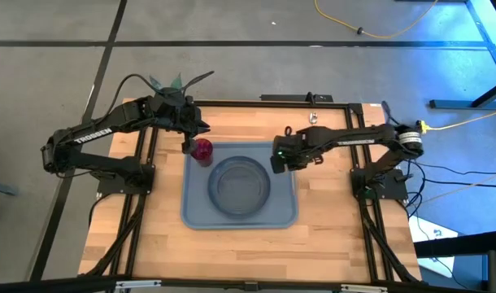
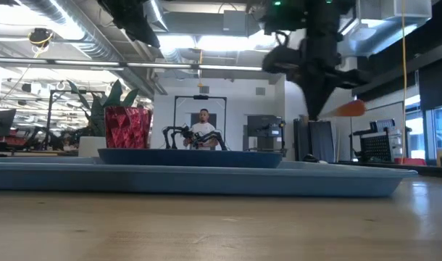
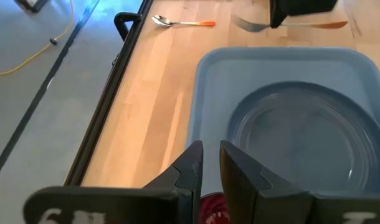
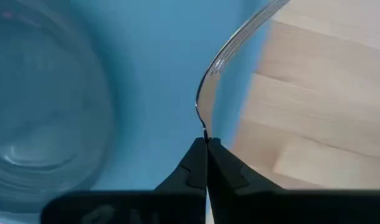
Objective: Pick and place plate/cup/fork/spoon on tray
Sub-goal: Put the orange fork on the blue tray to the right of the dark blue plate
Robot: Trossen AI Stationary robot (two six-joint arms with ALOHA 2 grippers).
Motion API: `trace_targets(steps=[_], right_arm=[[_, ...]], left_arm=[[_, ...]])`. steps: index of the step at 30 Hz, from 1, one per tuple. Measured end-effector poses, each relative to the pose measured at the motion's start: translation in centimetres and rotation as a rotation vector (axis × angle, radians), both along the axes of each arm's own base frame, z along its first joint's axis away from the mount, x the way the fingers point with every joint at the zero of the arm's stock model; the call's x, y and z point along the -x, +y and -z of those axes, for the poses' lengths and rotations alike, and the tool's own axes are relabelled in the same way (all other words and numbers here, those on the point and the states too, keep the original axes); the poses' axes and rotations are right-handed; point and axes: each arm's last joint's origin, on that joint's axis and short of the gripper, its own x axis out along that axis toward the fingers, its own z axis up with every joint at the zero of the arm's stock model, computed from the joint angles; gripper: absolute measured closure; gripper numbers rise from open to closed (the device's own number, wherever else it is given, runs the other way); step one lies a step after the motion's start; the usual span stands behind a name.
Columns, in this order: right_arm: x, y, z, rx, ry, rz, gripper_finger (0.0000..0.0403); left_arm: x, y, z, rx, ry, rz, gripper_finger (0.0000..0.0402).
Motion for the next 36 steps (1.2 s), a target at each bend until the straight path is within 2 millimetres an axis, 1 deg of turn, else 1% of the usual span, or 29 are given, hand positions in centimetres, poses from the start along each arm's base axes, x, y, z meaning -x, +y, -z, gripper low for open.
trace_targets(steps=[3, 6, 10, 16, 20, 32, 36], right_arm=[[-2.0, -0.1, 0.5, -0.005, 0.020, -0.024, 0.0403], [-3.6, -0.3, 1.3, -0.010, 0.061, -0.059, 0.0403], [-4.9, -0.4, 2.7, -0.018, 0.103, -0.059, 0.0403], [-6.3, -0.5, 4.6, -0.032, 0.119, -0.057, 0.0403], [-6.9, -0.5, 5.1, -0.040, 0.097, -0.058, 0.0403], [-7.3, -0.7, 7.0, -0.053, 0.139, -0.055, 0.0403], [-7.4, -0.9, 7.2, -0.051, 0.136, -0.053, 0.0403]], left_arm=[[0.0, 0.0, 0.0, -0.005, 0.003, 0.005, 0.0355], [0.0, 0.0, 0.0, -0.005, 0.003, 0.004, 0.0355], [0.0, 0.0, 0.0, -0.005, 0.003, 0.005, 0.0355], [0.0, 0.0, 0.0, -0.005, 0.006, 0.005, 0.0355], [0.0, 0.0, 0.0, -0.015, 0.010, 0.014, 0.0355], [0.1, 0.0, 0.1, -0.043, 0.021, 0.037, 0.0355], [0.1, 0.0, 0.1, -0.041, 0.023, 0.037, 0.0355]])
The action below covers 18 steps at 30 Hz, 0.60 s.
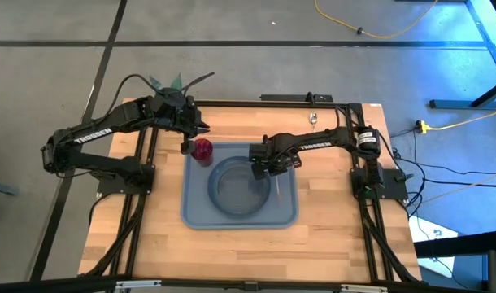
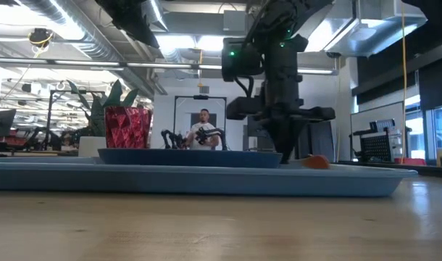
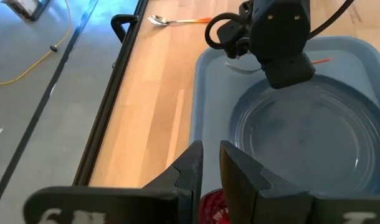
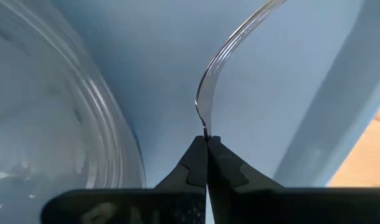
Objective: Pick and place plate/cup/fork/spoon on tray
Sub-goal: Put the orange fork on the blue tray to the right of the dark blue plate
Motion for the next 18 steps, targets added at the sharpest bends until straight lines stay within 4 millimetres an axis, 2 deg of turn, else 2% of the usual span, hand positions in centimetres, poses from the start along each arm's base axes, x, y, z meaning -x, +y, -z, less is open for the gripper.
trace_targets(steps=[18], right_arm=[[-0.7, -0.7, 1.5, -0.018, -0.017, -0.034, 0.0402]], left_arm=[[0.0, 0.0, 0.0, 0.001, 0.001, 0.000, 0.0355]])
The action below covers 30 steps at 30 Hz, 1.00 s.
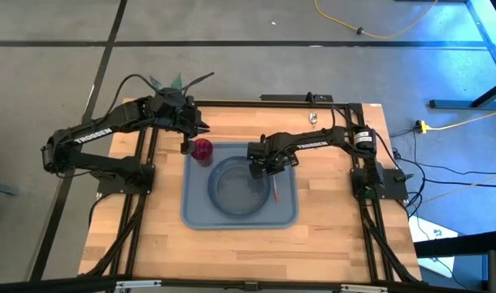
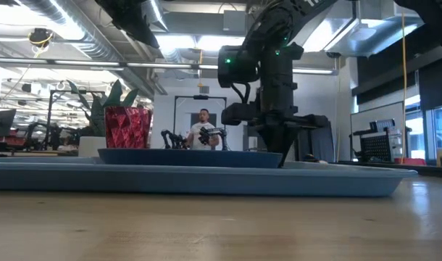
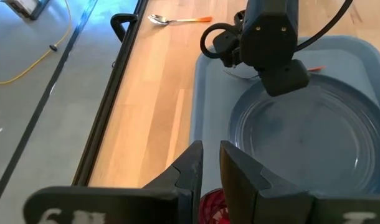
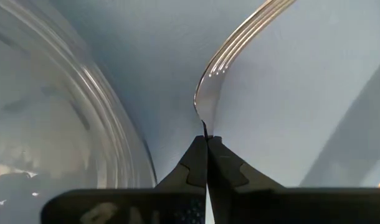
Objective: Pick and place plate/cup/fork/spoon on tray
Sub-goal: Put the orange fork on the blue tray to the right of the dark blue plate
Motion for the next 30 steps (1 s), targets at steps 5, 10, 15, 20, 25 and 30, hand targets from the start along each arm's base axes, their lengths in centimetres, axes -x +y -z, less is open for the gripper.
trace_targets(steps=[5, 10, 15, 20, 25, 30], right_arm=[[0.0, 0.0, 0.1, -0.004, 0.003, 0.001, 0.0381], [0.1, 0.1, 0.5, -0.011, 0.014, -0.001, 0.0361], [-0.2, 0.1, 0.5, -0.025, -0.011, -0.002, 0.0342], [-0.2, 0.1, 0.5, -0.032, -0.013, -0.002, 0.0336], [-0.2, 0.1, 0.4, -0.032, -0.013, -0.003, 0.0338], [-0.1, 0.1, -0.6, -0.028, -0.041, -0.004, 0.0338]], left_arm=[[0.0, 0.0, 0.0, 0.000, 0.000, 0.000, 0.0355], [0.0, 0.0, 0.0, 0.001, 0.000, 0.000, 0.0355], [0.0, 0.0, 0.0, 0.002, 0.003, 0.000, 0.0355], [0.1, 0.0, 0.1, 0.004, 0.009, 0.000, 0.0355], [0.0, 0.0, 0.1, 0.004, 0.008, 0.000, 0.0355], [0.1, 0.0, 0.1, 0.005, 0.010, 0.000, 0.0355]])
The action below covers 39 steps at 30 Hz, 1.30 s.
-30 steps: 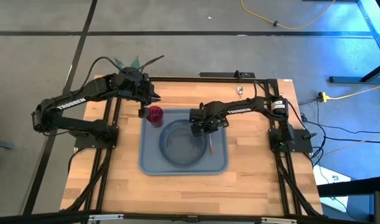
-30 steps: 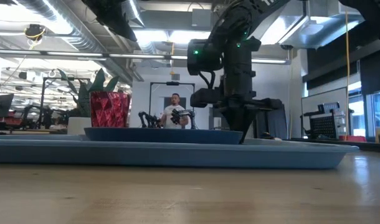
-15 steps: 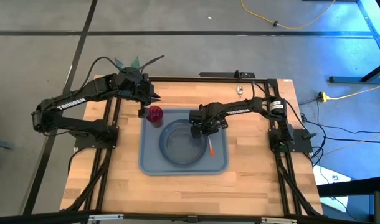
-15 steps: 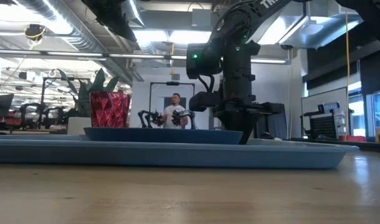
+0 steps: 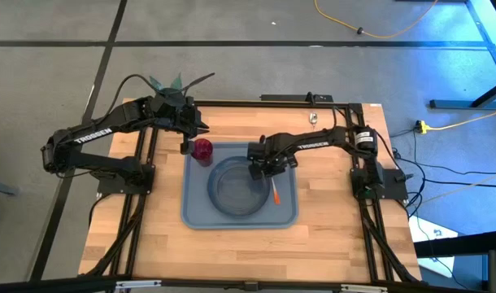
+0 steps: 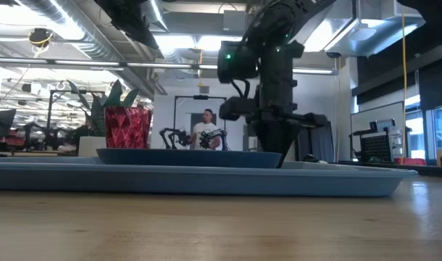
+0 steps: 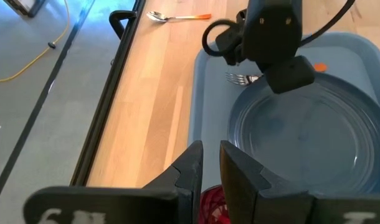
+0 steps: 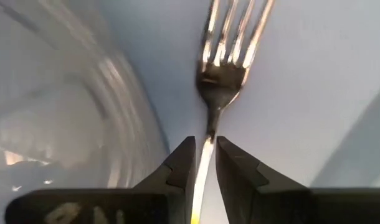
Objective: Pick and place plate/cup/fork/spoon on tray
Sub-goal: Put the orange fork on the blue tray to the right of the dark blue plate
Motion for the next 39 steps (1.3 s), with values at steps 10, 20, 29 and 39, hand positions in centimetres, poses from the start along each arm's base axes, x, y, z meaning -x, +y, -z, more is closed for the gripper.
trace_targets(steps=[10, 20, 29, 39], right_arm=[[1.3, 0.2, -2.4, 0.073, 0.139, -0.014, 0.0338], [1.8, 1.7, -1.7, 0.034, 0.176, -0.045, 0.0396], [2.1, 3.5, -0.2, -0.051, 0.157, -0.047, 0.0399], [1.6, 5.6, 1.0, -0.127, 0.058, -0.057, 0.0401]], left_arm=[[0.0, 0.0, 0.0, 0.002, 0.004, -0.001, 0.0355], [0.0, 0.0, 0.0, 0.003, 0.005, -0.001, 0.0355], [0.0, 0.0, 0.0, 0.003, 0.005, -0.001, 0.0355], [0.0, 0.0, 0.0, 0.003, 0.005, -0.001, 0.0355]])
